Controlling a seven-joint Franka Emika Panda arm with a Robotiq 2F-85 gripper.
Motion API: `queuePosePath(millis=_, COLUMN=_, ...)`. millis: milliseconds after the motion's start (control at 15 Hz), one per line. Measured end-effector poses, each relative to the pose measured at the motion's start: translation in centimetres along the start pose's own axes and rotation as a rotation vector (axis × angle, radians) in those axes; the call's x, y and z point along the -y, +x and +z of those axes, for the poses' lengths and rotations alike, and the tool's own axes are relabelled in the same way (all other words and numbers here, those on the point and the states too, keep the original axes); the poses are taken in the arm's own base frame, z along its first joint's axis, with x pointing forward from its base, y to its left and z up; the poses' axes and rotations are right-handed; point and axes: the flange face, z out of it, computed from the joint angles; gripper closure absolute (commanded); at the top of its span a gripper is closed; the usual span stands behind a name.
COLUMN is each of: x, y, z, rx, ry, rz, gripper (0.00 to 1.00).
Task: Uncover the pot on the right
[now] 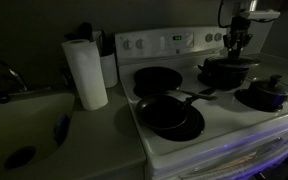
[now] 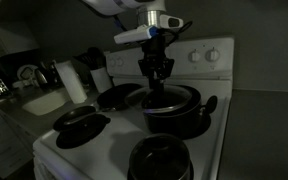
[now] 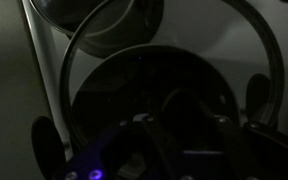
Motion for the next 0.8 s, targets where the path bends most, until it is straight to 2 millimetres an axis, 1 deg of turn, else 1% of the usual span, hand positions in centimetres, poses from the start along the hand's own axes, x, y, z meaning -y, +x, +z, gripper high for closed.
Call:
queuePosePath(millis=333, x=2.0, y=-2.1, z=0.2, rx=0.108, ry=0.041, rz=-0.161, gripper=0.86)
queuePosePath(millis=800, x=5.8, y=-4.6, z=1.5, rx=0.181, ry=0.031, rz=-0.267, gripper=0.86)
